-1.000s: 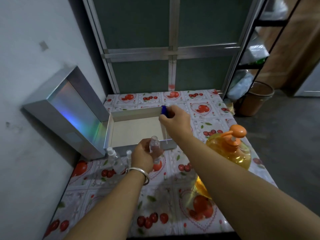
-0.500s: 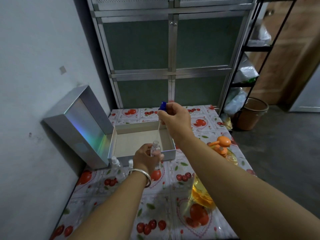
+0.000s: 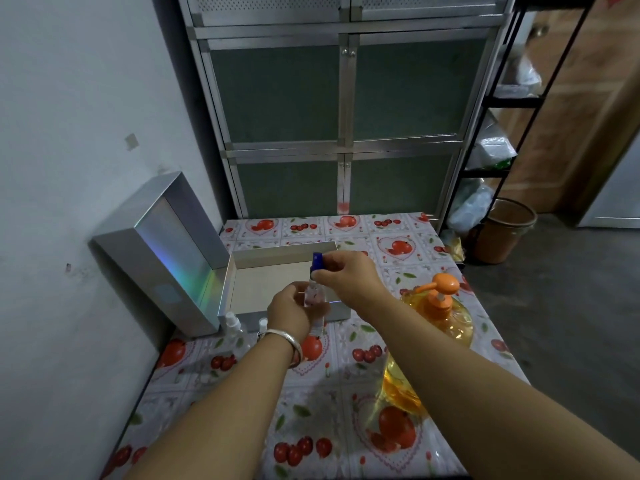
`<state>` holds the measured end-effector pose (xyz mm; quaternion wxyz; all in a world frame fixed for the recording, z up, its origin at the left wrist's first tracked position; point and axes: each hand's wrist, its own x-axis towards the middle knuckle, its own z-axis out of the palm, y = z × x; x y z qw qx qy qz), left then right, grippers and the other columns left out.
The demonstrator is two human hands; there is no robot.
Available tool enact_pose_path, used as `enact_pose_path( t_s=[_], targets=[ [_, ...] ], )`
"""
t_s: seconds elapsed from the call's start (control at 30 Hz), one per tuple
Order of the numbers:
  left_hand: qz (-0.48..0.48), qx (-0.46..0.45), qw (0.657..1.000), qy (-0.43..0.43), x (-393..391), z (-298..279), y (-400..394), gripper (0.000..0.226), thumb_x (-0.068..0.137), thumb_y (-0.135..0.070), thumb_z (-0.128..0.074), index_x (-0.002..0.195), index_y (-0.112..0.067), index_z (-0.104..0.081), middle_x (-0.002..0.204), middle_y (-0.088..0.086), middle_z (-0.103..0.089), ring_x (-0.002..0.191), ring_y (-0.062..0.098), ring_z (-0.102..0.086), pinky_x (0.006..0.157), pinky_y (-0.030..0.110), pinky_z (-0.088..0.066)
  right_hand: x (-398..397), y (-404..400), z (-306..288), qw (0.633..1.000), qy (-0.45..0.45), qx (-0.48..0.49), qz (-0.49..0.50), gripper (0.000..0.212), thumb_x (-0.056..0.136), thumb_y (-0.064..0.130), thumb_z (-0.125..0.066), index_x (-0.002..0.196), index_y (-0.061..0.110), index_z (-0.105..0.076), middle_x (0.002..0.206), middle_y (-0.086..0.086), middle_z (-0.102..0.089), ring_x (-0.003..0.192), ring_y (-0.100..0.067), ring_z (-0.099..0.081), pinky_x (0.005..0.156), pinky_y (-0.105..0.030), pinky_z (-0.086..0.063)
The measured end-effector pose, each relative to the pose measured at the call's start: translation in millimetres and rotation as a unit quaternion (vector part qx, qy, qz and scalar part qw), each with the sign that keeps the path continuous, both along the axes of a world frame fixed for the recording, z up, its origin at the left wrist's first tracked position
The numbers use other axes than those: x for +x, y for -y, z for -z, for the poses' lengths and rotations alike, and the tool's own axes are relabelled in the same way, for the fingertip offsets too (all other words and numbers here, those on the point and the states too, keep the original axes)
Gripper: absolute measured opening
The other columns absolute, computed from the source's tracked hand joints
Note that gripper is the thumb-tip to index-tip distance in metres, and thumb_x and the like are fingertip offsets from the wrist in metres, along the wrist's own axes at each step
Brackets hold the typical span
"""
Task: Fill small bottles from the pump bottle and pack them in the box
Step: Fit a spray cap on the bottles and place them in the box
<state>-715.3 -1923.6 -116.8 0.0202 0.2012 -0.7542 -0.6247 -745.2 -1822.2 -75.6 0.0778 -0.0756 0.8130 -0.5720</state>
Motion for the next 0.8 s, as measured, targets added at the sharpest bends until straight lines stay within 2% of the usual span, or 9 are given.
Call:
enact_pose_path(
  t_s=[0.03,0.13,0.2,0.27,0.4,0.5,0.57,0.67,0.8],
  targets=[
    [-0.017,0.044,0.999,0.012,1.6,-3.7,-2.0,0.009,0.082,-0.005,-0.060,0.085,-0.013,-0.060,0.096,0.010,-0.064,0.099,0.033,-0.062,0.094,0.052,-0.047,0.6,-0.9,0.1,1.000,0.002,0.006,-0.004,0.025,0.086,0.010,-0.064,0.110,0.008,-0.064,0.093,0.000,-0.061,0.085,-0.013,-0.058,0.064,-0.012,-0.043],
    [-0.034,0.081,0.996,0.019,4.4,-5.6,-2.7,0.017,0.084,-0.001,-0.056,0.077,-0.016,-0.059,0.094,0.013,-0.064,0.102,0.036,-0.061,0.096,0.053,-0.046,0.1,-2.3,-1.5,1.000,0.010,0.020,-0.010,0.027,0.086,0.010,-0.063,0.113,0.006,-0.064,0.098,-0.004,-0.062,0.090,-0.017,-0.059,0.066,-0.014,-0.044],
    [0.001,0.038,0.999,0.006,6.3,-6.2,-2.0,0.015,0.079,-0.001,-0.064,0.081,-0.015,-0.060,0.085,0.006,-0.064,0.091,0.029,-0.061,0.089,0.048,-0.051,-0.8,-2.6,-3.3,1.000,0.016,0.023,-0.013,0.029,0.086,0.011,-0.063,0.115,0.006,-0.063,0.101,-0.006,-0.063,0.090,-0.016,-0.058,0.066,-0.014,-0.044],
    [0.004,0.036,0.999,0.006,8.3,-8.7,-1.5,0.018,0.079,-0.001,-0.065,0.091,-0.013,-0.061,0.087,0.006,-0.065,0.089,0.026,-0.059,0.082,0.039,-0.053,-1.2,-1.8,-3.8,0.999,0.018,0.030,-0.018,0.030,0.086,0.011,-0.063,0.116,0.006,-0.063,0.104,-0.007,-0.064,0.090,-0.015,-0.057,0.066,-0.015,-0.044],
    [0.003,0.036,0.999,0.013,10.1,-14.0,0.4,0.018,0.081,-0.006,-0.064,0.097,-0.013,-0.063,0.103,0.013,-0.069,0.099,0.030,-0.063,0.091,0.044,-0.050,1.1,1.6,-3.8,0.998,0.018,0.048,-0.029,0.032,0.085,0.013,-0.065,0.117,0.009,-0.062,0.105,-0.004,-0.064,0.093,-0.014,-0.057,0.077,-0.021,-0.046],
    [-0.004,0.026,1.000,0.006,12.7,-17.3,0.8,0.014,0.085,-0.008,-0.058,0.082,-0.021,-0.061,0.100,0.014,-0.069,0.099,0.030,-0.064,0.087,0.042,-0.050,0.3,1.4,-1.8,0.998,0.007,0.059,-0.019,0.025,0.081,0.019,-0.070,0.105,0.014,-0.062,0.092,0.003,-0.061,0.087,-0.012,-0.058,0.073,-0.019,-0.046],
    [-0.003,0.014,1.000,0.005,12.1,-16.3,0.6,0.016,0.086,-0.008,-0.057,0.080,-0.022,-0.059,0.097,0.013,-0.069,0.093,0.027,-0.064,0.077,0.033,-0.049,0.9,3.6,0.4,0.997,0.000,0.074,-0.003,0.021,0.079,0.025,-0.073,0.090,0.018,-0.056,0.084,0.003,-0.058,0.079,-0.012,-0.057,0.067,-0.019,-0.046],
    [0.005,0.005,1.000,0.000,13.2,-18.2,0.4,0.013,0.087,-0.007,-0.056,0.095,-0.014,-0.062,0.094,0.008,-0.067,0.087,0.022,-0.064,0.070,0.026,-0.047,3.0,4.5,1.8,0.998,0.010,0.059,-0.024,0.028,0.079,0.029,-0.071,0.096,0.018,-0.053,0.086,0.005,-0.056,0.084,-0.013,-0.057,0.074,-0.023,-0.048],
    [0.019,-0.043,0.999,-0.009,10.9,-23.7,3.3,0.026,0.086,-0.004,-0.058,0.109,-0.014,-0.060,0.092,0.000,-0.059,0.082,0.016,-0.055,0.073,0.029,-0.047,5.1,2.5,-1.5,0.997,0.033,-0.003,-0.065,0.010,0.089,0.026,-0.060,0.093,0.018,-0.062,0.083,0.002,-0.062,0.087,-0.018,-0.062,0.085,-0.032,-0.051]
  ],
)
